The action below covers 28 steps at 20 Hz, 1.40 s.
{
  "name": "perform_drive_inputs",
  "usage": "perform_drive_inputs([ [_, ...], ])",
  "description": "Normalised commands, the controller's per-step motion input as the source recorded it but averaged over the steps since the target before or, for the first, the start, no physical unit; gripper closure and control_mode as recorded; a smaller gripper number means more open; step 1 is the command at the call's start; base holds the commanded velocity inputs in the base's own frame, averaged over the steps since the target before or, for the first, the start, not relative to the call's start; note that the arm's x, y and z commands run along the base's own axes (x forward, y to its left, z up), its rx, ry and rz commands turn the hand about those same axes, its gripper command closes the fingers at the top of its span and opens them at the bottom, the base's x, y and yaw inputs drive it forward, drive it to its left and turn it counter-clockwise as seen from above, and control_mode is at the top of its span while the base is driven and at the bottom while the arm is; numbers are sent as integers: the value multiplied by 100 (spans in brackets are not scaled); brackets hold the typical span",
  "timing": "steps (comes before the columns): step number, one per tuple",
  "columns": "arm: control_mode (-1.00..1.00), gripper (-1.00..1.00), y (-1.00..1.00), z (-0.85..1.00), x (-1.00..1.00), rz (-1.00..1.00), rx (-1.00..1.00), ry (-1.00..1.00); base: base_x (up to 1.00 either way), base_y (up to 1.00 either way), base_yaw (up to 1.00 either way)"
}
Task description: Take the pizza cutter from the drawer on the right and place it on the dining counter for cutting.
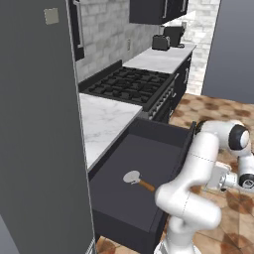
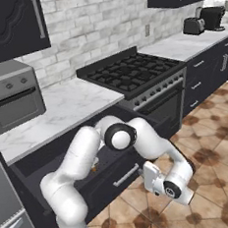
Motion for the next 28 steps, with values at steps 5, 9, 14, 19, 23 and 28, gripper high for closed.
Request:
perform_drive_inputs([
  [5, -100, 100, 49, 100, -6, 4, -23, -3, 0, 0, 0],
  [9, -100, 100, 42, 100, 0, 16, -23, -3, 0, 0, 0],
  [14, -100, 100, 24, 100, -3, 21, -25, -1, 0, 0, 0],
  [19, -100, 100, 37, 93, -5, 20, -29, 0, 0, 0, 0],
  [23, -100, 100, 47, 54, -11, 26, -36, -3, 0, 0, 0],
  [28, -100, 100, 54, 22, -7, 33, -37, -5, 0, 0, 0],
])
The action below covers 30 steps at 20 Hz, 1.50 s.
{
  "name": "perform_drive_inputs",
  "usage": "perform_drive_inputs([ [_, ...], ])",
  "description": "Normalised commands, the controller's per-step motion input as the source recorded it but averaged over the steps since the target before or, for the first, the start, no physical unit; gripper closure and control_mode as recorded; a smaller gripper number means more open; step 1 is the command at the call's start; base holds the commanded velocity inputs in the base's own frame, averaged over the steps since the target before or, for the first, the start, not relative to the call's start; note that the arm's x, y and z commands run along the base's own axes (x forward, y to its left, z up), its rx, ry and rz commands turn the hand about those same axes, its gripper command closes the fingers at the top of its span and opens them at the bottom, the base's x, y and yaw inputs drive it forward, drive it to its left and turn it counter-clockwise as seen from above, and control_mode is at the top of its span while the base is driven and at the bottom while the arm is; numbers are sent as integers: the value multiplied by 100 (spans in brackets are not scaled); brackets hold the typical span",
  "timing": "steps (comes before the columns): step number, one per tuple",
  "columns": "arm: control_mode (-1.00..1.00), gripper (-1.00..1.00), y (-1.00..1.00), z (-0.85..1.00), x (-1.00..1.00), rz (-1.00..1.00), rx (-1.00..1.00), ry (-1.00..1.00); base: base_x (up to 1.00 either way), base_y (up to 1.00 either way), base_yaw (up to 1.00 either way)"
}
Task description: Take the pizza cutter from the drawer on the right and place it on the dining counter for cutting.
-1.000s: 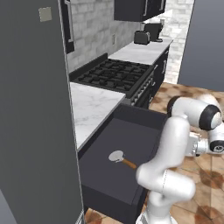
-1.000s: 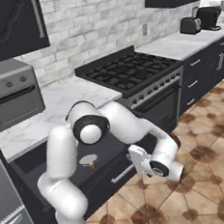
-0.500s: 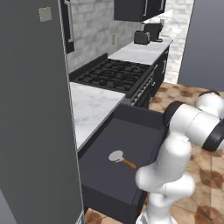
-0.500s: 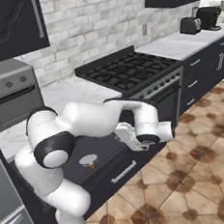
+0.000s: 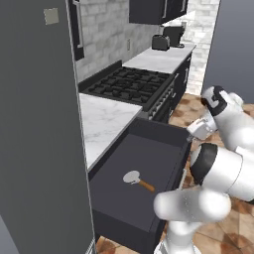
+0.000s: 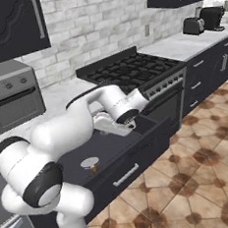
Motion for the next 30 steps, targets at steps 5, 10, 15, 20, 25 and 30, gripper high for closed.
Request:
perform_drive_inputs([
  [5, -100, 100, 61, 3, 0, 35, -33, -6, 0, 0, 0],
  [10, -100, 100, 53, 1, 0, 25, -25, -3, 0, 0, 0],
  [15, -100, -100, 34, 0, 3, 6, -14, -5, 0, 0, 0],
  [20, -100, -100, 14, -1, 18, 2, -9, -6, 0, 0, 0],
  [25, -100, -100, 5, -28, 28, 0, -9, -5, 0, 0, 0],
  [30, -100, -100, 0, -52, 38, 0, -1, -3, 0, 0, 0],
])
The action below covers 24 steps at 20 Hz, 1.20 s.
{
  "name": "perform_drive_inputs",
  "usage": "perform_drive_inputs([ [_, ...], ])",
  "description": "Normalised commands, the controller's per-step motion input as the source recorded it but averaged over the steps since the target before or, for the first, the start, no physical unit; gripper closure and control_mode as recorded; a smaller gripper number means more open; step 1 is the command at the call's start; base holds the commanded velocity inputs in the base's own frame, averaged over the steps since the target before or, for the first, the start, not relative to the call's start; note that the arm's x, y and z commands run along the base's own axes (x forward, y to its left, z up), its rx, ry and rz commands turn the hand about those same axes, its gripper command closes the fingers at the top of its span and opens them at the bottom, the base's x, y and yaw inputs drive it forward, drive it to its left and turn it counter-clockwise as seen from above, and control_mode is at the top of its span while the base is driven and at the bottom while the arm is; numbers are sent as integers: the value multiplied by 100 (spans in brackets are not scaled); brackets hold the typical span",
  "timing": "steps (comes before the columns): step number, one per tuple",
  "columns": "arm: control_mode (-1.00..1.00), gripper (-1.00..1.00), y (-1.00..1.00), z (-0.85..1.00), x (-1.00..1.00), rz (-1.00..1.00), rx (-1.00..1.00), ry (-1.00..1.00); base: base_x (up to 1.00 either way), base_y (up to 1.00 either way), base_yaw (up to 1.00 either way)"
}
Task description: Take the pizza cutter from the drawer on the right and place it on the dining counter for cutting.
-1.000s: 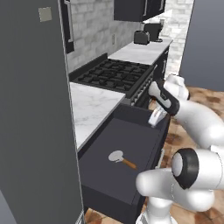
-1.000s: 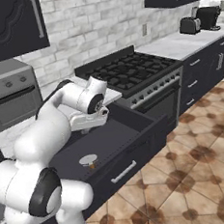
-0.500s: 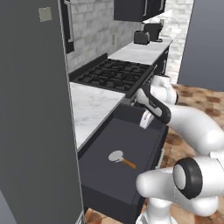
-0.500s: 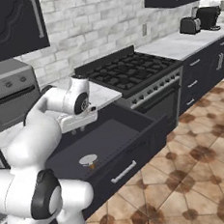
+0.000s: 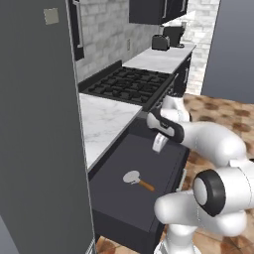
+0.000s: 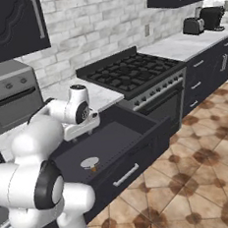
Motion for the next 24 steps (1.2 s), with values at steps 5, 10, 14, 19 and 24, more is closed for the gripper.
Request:
perform_drive_inputs([
  [5, -100, -100, 0, -52, 45, -1, 0, -1, 0, 0, 0],
  [10, -100, -100, 1, -46, 42, 0, -6, -6, 0, 0, 0],
  [14, -100, -100, 1, -42, 28, 0, -13, -1, 0, 0, 0],
  [19, -100, -100, 0, -48, 9, -1, -6, 0, 0, 0, 0],
  [24, -100, -100, 0, -45, 1, -2, 0, 0, 0, 0, 0],
])
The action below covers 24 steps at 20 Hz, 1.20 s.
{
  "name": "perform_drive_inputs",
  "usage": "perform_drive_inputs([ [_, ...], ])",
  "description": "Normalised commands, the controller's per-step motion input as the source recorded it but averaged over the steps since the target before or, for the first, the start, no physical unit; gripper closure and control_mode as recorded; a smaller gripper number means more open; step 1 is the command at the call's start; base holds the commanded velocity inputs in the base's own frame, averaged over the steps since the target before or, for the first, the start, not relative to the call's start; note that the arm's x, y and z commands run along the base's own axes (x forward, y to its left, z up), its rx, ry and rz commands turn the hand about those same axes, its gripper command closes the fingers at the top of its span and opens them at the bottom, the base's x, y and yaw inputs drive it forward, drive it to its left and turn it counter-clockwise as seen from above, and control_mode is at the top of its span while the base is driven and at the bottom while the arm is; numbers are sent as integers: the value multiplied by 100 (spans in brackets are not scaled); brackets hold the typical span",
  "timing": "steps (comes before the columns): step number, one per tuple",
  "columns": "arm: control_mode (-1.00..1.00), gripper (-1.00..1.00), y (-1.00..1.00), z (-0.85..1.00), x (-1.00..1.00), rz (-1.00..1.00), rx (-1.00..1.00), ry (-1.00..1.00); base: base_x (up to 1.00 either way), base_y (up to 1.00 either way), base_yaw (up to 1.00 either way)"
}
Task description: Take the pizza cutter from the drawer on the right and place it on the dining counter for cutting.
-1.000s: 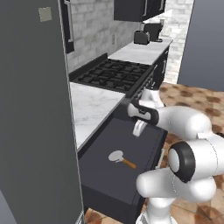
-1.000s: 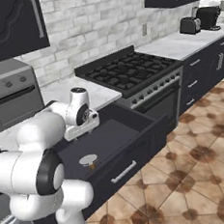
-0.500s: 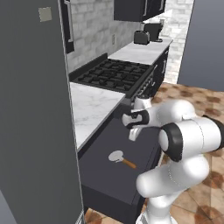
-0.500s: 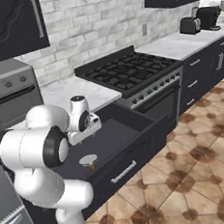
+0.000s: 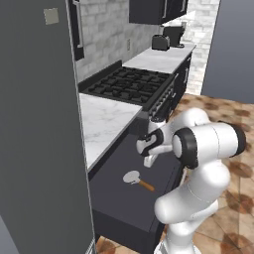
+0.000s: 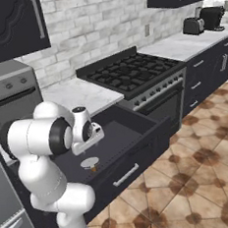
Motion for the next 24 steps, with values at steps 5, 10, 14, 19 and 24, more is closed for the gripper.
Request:
perform_drive_inputs([
  [5, -100, -100, 2, -29, 0, -4, 0, 0, 0, 0, 0],
  [10, -100, -100, 9, -36, 15, -2, 0, 0, 0, 0, 0],
  [14, -100, -100, 5, -36, 11, -1, 0, 0, 0, 0, 0],
  [19, -100, -100, 0, -38, 0, 0, 0, 0, 0, 0, 0],
  [24, -100, -100, 4, -40, 0, -1, 0, 0, 0, 0, 0],
])
